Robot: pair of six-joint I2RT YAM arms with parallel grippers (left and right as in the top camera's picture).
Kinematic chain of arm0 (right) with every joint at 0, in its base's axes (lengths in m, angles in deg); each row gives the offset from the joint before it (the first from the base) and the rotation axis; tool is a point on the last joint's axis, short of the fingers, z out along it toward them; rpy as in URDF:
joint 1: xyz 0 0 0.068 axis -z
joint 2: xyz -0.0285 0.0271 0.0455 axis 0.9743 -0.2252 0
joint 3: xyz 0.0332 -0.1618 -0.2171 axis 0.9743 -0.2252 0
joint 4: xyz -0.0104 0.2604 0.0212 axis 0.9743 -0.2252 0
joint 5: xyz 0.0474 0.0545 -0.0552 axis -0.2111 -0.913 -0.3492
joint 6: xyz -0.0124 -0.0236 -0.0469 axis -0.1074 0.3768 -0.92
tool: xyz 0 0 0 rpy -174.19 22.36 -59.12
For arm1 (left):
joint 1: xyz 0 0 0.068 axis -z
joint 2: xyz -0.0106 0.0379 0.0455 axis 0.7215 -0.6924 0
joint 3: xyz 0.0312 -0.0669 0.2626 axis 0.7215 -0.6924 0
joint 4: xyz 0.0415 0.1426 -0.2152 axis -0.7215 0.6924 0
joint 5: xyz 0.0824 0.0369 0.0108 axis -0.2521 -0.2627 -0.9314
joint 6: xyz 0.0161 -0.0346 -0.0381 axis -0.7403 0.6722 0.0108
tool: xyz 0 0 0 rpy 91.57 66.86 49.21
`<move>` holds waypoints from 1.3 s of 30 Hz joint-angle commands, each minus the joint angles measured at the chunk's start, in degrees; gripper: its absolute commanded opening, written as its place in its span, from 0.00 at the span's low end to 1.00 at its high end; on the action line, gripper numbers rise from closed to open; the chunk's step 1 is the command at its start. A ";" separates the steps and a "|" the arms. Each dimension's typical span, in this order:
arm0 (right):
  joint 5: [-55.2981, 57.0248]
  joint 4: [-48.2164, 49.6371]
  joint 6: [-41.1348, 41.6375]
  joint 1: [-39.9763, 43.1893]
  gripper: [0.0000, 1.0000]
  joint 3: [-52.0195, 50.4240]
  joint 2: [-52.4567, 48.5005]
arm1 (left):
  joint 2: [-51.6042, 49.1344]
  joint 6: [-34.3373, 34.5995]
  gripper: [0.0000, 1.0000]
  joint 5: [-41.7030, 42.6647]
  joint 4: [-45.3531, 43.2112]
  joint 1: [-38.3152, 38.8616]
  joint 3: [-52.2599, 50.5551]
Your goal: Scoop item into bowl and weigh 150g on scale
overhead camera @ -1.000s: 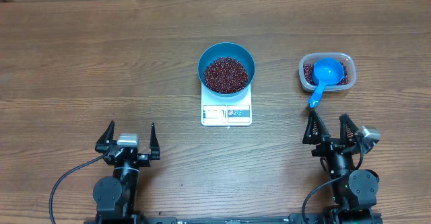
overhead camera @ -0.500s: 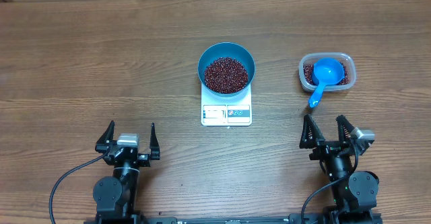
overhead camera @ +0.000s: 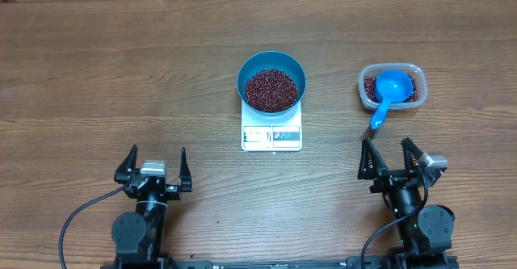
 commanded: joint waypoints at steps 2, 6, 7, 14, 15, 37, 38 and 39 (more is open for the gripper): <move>-1.44 0.33 -0.20 -0.55 1.00 -0.63 0.72 | 0.44 -0.13 1.00 -0.37 0.04 -0.37 -0.20; -0.33 0.39 -0.22 -0.52 1.00 -0.61 0.72 | 0.44 -0.13 0.99 -0.37 0.04 -0.37 -0.20; -0.33 0.39 -0.22 -0.52 1.00 -0.61 0.72 | 0.44 -0.13 0.99 -0.37 0.04 -0.37 -0.20; -0.33 0.39 -0.22 -0.52 1.00 -0.61 0.72 | 0.44 -0.13 0.99 -0.37 0.04 -0.37 -0.20; -0.33 0.42 -0.22 -0.52 1.00 -0.61 0.72 | 0.44 -0.13 1.00 -0.37 0.04 -0.37 -0.20; -0.33 0.42 -0.22 -0.52 1.00 -0.61 0.72 | 0.44 -0.13 1.00 -0.37 0.04 -0.37 -0.20; -0.33 0.42 -0.22 -0.52 1.00 -0.61 0.72 | 0.44 -0.13 1.00 -0.37 0.04 -0.37 -0.20; -0.33 0.42 -0.22 -0.52 1.00 -0.61 0.72 | 0.44 -0.13 0.99 -0.37 0.04 -0.37 -0.20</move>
